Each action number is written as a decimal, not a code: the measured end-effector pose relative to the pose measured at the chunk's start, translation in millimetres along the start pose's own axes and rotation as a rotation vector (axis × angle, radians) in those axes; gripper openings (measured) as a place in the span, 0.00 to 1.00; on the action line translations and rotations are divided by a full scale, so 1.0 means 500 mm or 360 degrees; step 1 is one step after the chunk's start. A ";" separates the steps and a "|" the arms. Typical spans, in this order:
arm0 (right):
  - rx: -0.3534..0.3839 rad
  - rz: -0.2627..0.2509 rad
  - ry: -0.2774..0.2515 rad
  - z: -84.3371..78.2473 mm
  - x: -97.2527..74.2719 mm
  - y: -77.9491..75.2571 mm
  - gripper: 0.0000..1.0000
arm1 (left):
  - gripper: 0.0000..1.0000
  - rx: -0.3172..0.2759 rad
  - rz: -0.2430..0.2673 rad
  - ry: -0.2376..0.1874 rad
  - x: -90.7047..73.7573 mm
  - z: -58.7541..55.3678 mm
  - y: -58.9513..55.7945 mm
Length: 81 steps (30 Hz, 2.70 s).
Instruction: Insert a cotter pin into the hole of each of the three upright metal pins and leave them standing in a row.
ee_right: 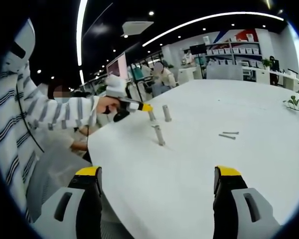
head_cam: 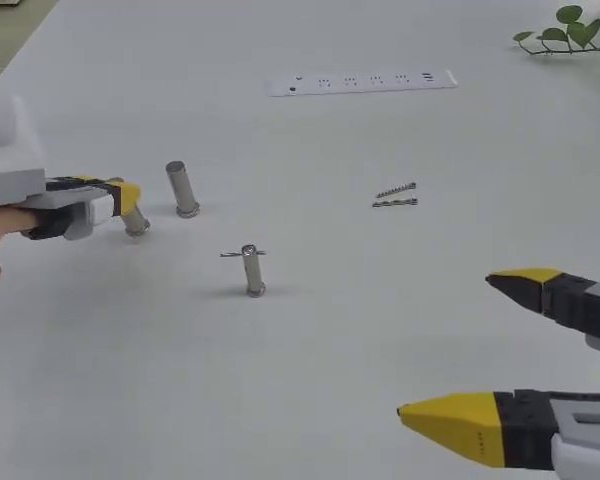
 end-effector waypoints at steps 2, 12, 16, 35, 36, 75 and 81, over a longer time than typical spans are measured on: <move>-0.0005 0.0003 -0.0003 0.001 0.000 0.000 0.94 | 0.11 0.0015 -0.0004 -0.0015 -0.020 0.006 -0.005; -0.0022 0.0017 0.0037 -0.008 -0.011 -0.005 0.95 | 0.11 0.0280 -0.0137 -0.0035 -0.123 0.045 -0.048; -0.0027 0.0029 0.0055 -0.011 -0.013 -0.003 0.96 | 0.11 0.0307 -0.0256 -0.0050 -0.154 0.058 -0.080; 0.0058 0.0003 0.0104 -0.027 -0.029 -0.008 1.00 | 0.11 0.0694 -0.0695 -0.0055 -0.193 0.056 -0.209; 0.0063 0.0002 0.0102 -0.027 -0.030 -0.009 1.00 | 0.11 0.0697 -0.0705 -0.0054 -0.190 0.055 -0.214; 0.0187 -0.0057 0.0172 -0.057 -0.037 -0.035 1.00 | 0.11 0.1149 -0.1419 -0.0098 -0.034 0.012 -0.408; 0.0198 -0.0060 0.0174 -0.056 -0.034 -0.039 1.00 | 0.11 0.1168 -0.1453 -0.0063 -0.023 0.010 -0.414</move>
Point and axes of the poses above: the centre of the closed fingertips' face, and the gripper's own axes: x roughly forward along the fingers, y roughly to its left, z roughly out of its top, the point moved 9 cm from there along -x, roughly backward along the fingers, and after that the axes turned 10 degrees about x, right-handed, at the moved point
